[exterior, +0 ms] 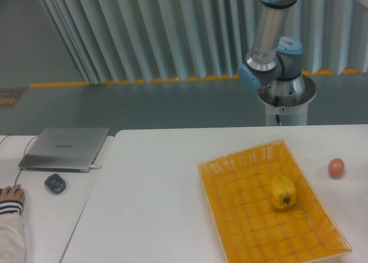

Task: Place the triangular bread on the table

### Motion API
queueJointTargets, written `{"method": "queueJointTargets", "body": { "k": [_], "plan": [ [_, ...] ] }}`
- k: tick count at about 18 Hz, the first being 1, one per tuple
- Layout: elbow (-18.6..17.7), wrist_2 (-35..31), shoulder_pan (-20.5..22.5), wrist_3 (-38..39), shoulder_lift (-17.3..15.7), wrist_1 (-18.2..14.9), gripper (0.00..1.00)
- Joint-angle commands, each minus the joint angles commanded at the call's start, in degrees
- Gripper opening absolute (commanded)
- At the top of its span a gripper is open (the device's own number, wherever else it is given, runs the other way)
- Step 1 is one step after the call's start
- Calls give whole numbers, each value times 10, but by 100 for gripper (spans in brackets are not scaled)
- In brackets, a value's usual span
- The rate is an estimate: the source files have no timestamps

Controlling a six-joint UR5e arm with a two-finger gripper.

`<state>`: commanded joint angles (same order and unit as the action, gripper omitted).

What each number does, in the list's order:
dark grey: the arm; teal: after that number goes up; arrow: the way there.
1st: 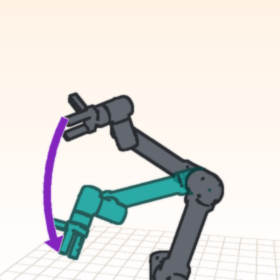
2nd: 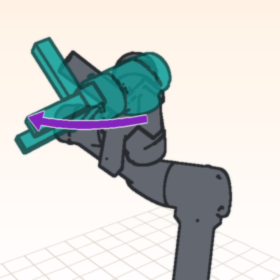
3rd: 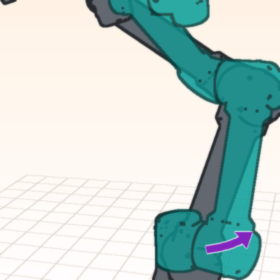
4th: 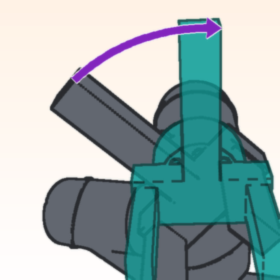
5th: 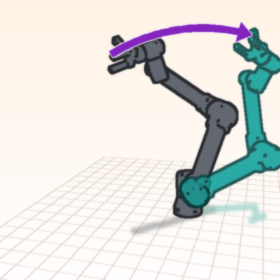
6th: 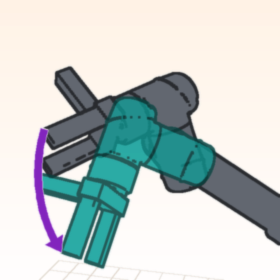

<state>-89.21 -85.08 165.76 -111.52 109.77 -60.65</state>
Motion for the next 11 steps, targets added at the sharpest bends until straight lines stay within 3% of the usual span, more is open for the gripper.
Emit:
{"method": "queueJointTargets", "body": {
  "k": [7, 8, 11],
  "plan": [
    [0, 28, 40, -65, 11, 1, 17],
    [0, 29, 41, -65, 11, 1, 26],
    [-3, 31, 40, -65, 11, 2, 66]
  ]
}}
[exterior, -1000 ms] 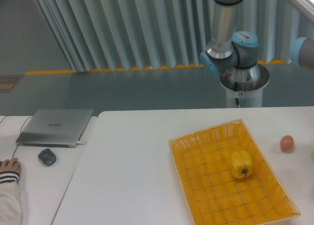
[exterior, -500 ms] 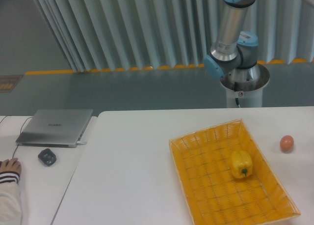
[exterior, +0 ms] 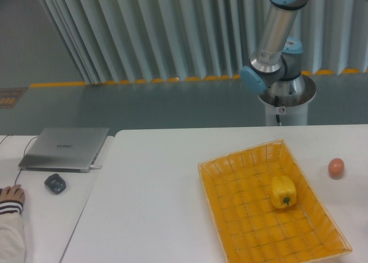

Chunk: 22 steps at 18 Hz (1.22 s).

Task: Place the triangular bread on the table

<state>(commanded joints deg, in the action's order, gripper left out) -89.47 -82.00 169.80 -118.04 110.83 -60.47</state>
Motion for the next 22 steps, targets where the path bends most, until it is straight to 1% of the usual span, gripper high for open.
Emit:
{"method": "queueJointTargets", "body": {
  "k": [1, 2, 3, 10, 13, 15, 16, 18, 19, 20, 22],
  "plan": [
    [-2, 0, 1, 0, 0, 2, 81],
    [-2, 6, 1, 0, 0, 3, 98],
    [-2, 9, 1, 0, 0, 3, 100],
    [-4, 8, -1, 0, -5, 2, 100],
    [-4, 8, -11, 2, -9, 0, 100],
    [-4, 0, -27, 8, -20, -6, 100],
    [-3, -8, -37, 9, -26, -24, 100],
    [7, -23, -42, 4, -36, -55, 100],
    [12, -35, -56, 3, -46, -73, 100],
    [13, -39, -67, 3, -53, -86, 100],
    [14, -42, -86, 3, -69, -101, 100]
  ]
}}
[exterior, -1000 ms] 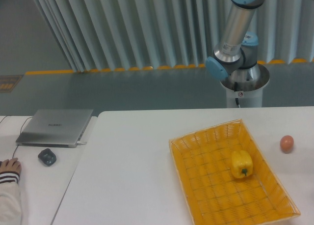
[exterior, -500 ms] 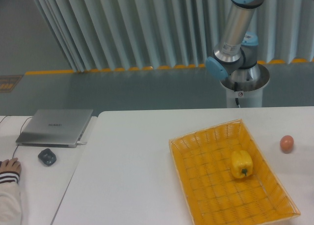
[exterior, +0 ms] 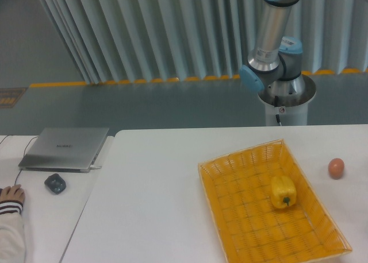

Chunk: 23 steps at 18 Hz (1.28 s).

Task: Place the triangular bread on the table

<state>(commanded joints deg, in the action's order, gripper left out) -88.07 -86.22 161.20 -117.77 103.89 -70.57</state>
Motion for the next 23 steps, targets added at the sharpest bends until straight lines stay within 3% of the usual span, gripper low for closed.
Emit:
{"method": "queueJointTargets", "body": {
  "k": [6, 10, 14, 23],
  "plan": [
    [0, -3, -48, 16, -19, -48, 100],
    [6, -36, -68, 25, -1, -43, 100],
    [18, -58, -106, 87, 24, -44, 100],
    [16, -43, -114, 83, 39, -44, 100]
  ]
}}
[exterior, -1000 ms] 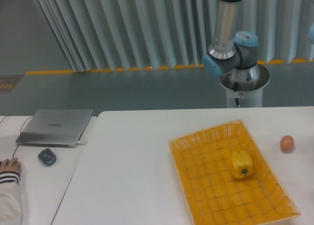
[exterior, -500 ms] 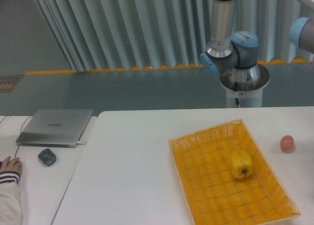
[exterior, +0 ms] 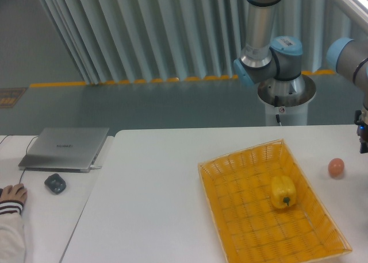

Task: Place the triangular bread on the table

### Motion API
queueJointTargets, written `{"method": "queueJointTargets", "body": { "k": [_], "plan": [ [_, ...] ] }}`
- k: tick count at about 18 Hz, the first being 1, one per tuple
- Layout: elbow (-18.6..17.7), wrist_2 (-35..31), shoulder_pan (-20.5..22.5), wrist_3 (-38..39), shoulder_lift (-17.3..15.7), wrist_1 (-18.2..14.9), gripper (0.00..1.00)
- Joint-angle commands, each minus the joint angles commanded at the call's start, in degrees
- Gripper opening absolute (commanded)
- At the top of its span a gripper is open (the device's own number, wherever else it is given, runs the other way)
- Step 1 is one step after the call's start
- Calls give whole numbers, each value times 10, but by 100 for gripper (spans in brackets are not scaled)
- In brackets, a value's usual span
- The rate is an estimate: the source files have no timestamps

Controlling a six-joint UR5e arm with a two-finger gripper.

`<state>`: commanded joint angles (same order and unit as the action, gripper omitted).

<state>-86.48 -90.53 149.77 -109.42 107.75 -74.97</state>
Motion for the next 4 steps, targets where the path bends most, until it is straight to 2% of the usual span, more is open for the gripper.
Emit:
{"method": "queueJointTargets", "body": {
  "k": [4],
  "plan": [
    [0, 3, 0, 0, 1, 0, 100]
  ]
}}
